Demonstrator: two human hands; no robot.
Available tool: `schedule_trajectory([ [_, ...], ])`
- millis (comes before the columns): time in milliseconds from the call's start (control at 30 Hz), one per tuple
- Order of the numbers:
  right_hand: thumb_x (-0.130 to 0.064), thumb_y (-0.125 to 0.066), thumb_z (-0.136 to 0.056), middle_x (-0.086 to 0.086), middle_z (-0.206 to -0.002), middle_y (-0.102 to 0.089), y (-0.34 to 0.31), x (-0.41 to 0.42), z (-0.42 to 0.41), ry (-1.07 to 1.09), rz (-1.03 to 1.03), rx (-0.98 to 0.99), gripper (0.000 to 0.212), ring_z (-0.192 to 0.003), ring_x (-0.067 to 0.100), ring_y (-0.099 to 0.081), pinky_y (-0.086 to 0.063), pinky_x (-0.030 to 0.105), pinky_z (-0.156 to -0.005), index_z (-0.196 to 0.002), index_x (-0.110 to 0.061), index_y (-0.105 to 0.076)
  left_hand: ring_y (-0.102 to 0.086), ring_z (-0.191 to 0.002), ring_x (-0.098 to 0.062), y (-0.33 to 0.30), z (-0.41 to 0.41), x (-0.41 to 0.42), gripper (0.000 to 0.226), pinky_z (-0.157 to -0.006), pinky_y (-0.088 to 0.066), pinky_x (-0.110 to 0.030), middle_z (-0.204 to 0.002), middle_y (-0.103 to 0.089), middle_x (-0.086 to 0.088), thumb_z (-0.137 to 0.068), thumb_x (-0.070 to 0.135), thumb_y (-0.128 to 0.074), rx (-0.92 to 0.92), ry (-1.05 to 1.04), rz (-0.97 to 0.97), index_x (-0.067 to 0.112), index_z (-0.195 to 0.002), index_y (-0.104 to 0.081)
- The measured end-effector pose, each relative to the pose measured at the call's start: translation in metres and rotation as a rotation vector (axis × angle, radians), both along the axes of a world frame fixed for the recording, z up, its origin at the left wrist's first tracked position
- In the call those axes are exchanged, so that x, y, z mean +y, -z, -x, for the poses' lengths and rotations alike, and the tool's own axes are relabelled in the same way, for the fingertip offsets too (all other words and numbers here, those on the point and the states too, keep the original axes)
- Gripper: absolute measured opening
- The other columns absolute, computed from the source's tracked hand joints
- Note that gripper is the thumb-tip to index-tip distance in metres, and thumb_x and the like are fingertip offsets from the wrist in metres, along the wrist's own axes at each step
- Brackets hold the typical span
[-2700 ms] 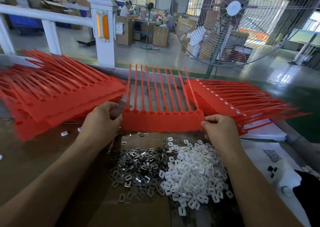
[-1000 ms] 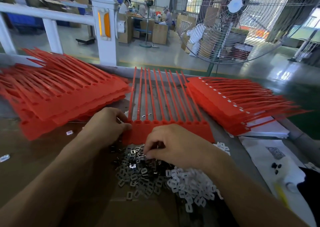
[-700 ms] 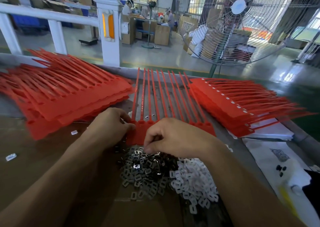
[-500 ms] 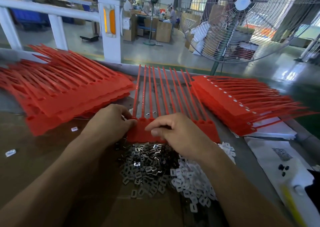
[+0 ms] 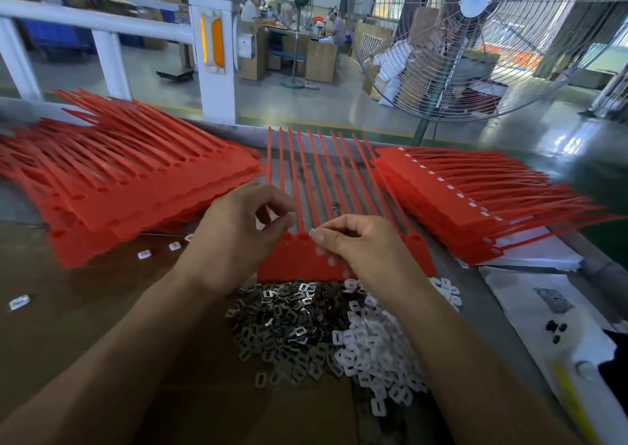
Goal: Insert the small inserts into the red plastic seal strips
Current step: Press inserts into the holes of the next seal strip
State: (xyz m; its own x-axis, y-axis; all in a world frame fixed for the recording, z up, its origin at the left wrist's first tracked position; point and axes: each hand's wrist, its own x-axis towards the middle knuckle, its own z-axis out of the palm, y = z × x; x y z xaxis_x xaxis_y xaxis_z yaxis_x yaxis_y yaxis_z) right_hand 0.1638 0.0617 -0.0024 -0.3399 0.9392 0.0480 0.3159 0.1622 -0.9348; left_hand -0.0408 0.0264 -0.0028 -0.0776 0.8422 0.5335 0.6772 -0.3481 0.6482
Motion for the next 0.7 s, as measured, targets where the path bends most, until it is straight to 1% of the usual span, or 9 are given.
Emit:
schedule_trajectory([
  [67,-0.031,-0.072,-0.096,-0.005,-0.083,-0.078,-0.0002,-0.0001,0.0007,-0.023,0.01,0.026,0.008,-0.067,0.003,-0.066,-0.049,0.022,-0.056,-0.094,-0.025,-0.077,-0.062,-0.081,-0.004,0.0,-0.0004,-0.0014,0.018,-0.068,-0.042,-0.01,-0.089,-0.067,0.017,-0.087,0.017,-0.077,0.021,0.088,0.006,0.031,-0.097,-0.071],
  [167,-0.026,-0.068,-0.099,-0.004,-0.083,-0.078,-0.0012,-0.0011,0.0021,-0.055,0.018,0.046,0.009,-0.067,0.003,-0.064,-0.047,0.021,-0.055,-0.096,-0.023,-0.077,-0.062,-0.084,-0.008,-0.0011,-0.0026,-0.0038,0.022,-0.07,-0.044,-0.012,-0.091,-0.066,0.017,-0.087,0.017,-0.077,0.09,0.15,-0.001,0.03,-0.103,-0.07],
  [333,-0.024,-0.065,-0.101,-0.006,-0.081,-0.076,-0.0028,-0.0021,0.0024,-0.085,0.01,0.015,0.012,-0.067,0.003,-0.063,-0.048,0.021,-0.055,-0.096,-0.023,-0.075,-0.062,-0.084,-0.008,-0.0051,-0.0066,-0.0068,0.013,-0.071,-0.049,-0.023,-0.091,-0.065,0.013,-0.087,0.015,-0.077,0.153,0.206,-0.053,0.023,-0.097,-0.073],
  [533,-0.022,-0.062,-0.104,-0.006,-0.077,-0.073,-0.0046,-0.0039,0.002,-0.098,0.053,0.039,0.014,-0.064,0.005,-0.059,-0.048,0.022,-0.056,-0.097,-0.019,-0.073,-0.061,-0.084,-0.008,-0.0053,-0.0077,-0.0083,0.01,-0.072,-0.049,-0.025,-0.092,-0.065,0.012,-0.088,0.019,-0.076,0.219,0.22,-0.093,0.021,-0.097,-0.072],
  [633,-0.027,-0.058,-0.105,-0.007,-0.084,-0.075,-0.0049,-0.0052,0.0023,-0.073,-0.001,0.009,0.017,-0.068,0.004,-0.061,-0.049,0.023,-0.063,-0.101,-0.023,-0.074,-0.061,-0.082,-0.008,-0.0054,-0.0068,-0.008,0.009,-0.071,-0.05,-0.026,-0.09,-0.065,0.014,-0.087,0.022,-0.075,0.21,0.184,-0.089,0.025,-0.094,-0.071],
  [700,-0.031,-0.055,-0.107,-0.01,-0.092,-0.076,-0.004,-0.0051,0.0017,-0.023,-0.065,-0.038,0.019,-0.074,0.0,-0.063,-0.049,0.024,-0.073,-0.108,-0.029,-0.073,-0.061,-0.079,-0.006,-0.0046,-0.0009,-0.0055,0.009,-0.069,-0.051,-0.029,-0.085,-0.066,0.015,-0.087,0.023,-0.076,0.155,0.082,-0.054,0.029,-0.092,-0.071],
])
